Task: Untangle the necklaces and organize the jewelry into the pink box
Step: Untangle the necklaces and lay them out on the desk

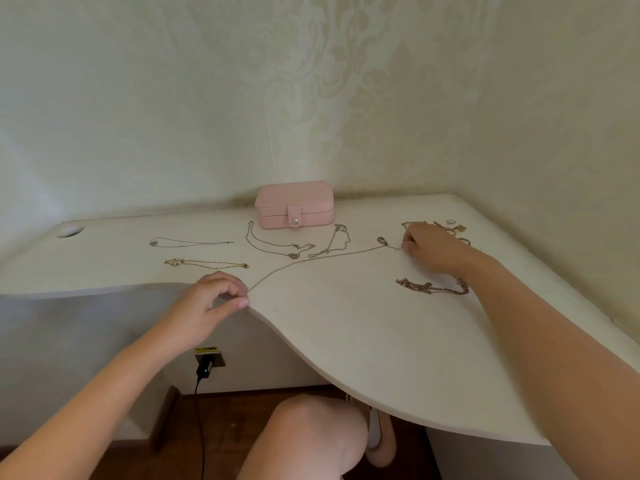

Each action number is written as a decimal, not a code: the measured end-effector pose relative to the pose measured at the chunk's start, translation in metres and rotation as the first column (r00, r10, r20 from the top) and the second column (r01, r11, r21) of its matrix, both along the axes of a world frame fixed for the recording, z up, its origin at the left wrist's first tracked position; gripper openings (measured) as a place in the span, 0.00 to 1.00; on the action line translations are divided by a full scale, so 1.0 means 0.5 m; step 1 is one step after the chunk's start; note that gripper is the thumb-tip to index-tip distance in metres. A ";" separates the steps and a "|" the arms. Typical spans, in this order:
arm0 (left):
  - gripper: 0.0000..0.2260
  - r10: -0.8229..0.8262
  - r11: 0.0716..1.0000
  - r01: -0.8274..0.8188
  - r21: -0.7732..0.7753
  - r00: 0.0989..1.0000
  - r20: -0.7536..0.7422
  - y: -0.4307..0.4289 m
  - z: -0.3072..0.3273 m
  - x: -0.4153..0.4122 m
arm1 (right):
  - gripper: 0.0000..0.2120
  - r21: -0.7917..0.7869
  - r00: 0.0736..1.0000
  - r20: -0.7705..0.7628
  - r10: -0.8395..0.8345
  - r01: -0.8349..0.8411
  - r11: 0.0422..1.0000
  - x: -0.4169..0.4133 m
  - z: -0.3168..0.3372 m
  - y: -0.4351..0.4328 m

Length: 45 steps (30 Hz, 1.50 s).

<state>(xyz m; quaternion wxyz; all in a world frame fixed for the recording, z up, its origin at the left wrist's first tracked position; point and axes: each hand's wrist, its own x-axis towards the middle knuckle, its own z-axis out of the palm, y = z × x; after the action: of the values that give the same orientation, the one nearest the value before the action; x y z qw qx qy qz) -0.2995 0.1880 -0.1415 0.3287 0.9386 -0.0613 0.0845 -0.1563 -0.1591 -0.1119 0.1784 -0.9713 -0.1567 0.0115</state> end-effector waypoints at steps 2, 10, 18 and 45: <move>0.05 0.014 0.986 -0.018 -0.167 0.999 -0.030 -0.018 0.001 -0.003 | 0.07 0.224 0.998 -0.055 0.016 -0.004 0.975 -0.012 0.010 -0.006; 0.06 0.009 0.165 0.108 -0.980 0.994 0.111 -0.120 0.112 0.074 | 0.07 0.718 0.977 -0.101 0.186 -0.057 0.694 -0.027 0.048 0.000; 0.10 -0.035 0.372 -0.066 -0.926 0.996 -0.085 -0.287 0.137 0.162 | 0.09 0.759 0.928 -0.045 0.370 -0.209 0.616 -0.053 0.075 0.013; 0.06 -0.162 0.861 0.152 -0.485 0.987 0.022 -0.339 0.045 0.241 | 0.09 0.587 0.972 -0.169 0.164 -0.034 0.809 -0.034 0.069 -0.015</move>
<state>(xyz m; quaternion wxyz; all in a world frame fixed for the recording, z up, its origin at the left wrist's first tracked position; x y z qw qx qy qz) -0.1792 0.0183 -0.1191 0.5598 0.8189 -0.1108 0.0609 -0.1732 -0.1664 -0.0776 0.4804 -0.8542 -0.1835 0.0759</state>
